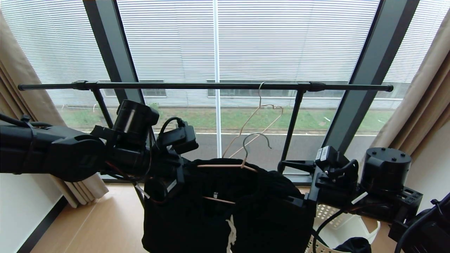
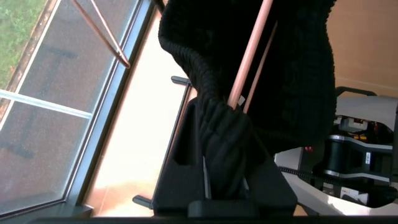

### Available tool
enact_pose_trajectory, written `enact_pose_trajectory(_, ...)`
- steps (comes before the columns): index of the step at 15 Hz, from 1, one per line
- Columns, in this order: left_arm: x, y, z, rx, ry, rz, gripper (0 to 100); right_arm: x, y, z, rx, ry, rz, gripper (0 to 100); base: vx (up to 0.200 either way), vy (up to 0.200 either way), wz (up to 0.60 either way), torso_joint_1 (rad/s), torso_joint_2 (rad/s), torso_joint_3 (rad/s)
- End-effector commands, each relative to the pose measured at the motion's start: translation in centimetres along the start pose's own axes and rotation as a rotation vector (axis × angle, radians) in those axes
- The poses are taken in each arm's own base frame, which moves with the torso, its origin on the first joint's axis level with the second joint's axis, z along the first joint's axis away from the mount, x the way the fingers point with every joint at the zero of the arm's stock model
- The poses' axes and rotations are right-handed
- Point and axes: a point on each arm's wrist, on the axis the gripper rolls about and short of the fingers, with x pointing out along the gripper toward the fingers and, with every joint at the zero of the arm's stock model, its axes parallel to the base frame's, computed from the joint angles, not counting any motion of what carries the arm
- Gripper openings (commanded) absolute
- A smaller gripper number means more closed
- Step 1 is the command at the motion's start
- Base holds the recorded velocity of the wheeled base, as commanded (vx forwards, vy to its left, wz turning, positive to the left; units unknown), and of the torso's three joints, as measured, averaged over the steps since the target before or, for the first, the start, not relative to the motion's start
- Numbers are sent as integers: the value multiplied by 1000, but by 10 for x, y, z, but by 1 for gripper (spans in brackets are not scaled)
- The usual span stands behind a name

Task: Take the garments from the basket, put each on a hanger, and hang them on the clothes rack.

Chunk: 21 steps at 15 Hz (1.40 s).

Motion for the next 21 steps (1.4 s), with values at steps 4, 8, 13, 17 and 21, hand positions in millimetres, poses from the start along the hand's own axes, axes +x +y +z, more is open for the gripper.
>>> enact_pose_trajectory(4,-22,4,-2,-14,-33,36,0,-16,-12,0,0,-32,40,100,0,0,0,0,0,0)
enact_pose_trajectory(8,-30,9,-5,-36,-67,31,0,-26,-16,0,4,-63,126,100,0,0,0,0,0,0)
enact_pose_trajectory(13,-38,16,-8,-43,-98,67,0,-35,-21,-5,3,-78,195,100,0,0,0,0,0,0)
enact_pose_trajectory(17,-38,18,-7,-52,-117,81,0,-33,-20,-15,-38,-60,206,100,0,0,0,0,0,0)
enact_pose_trajectory(21,-46,20,-7,-80,-148,78,0,-36,-33,-14,-43,-68,165,100,0,0,0,0,0,0)
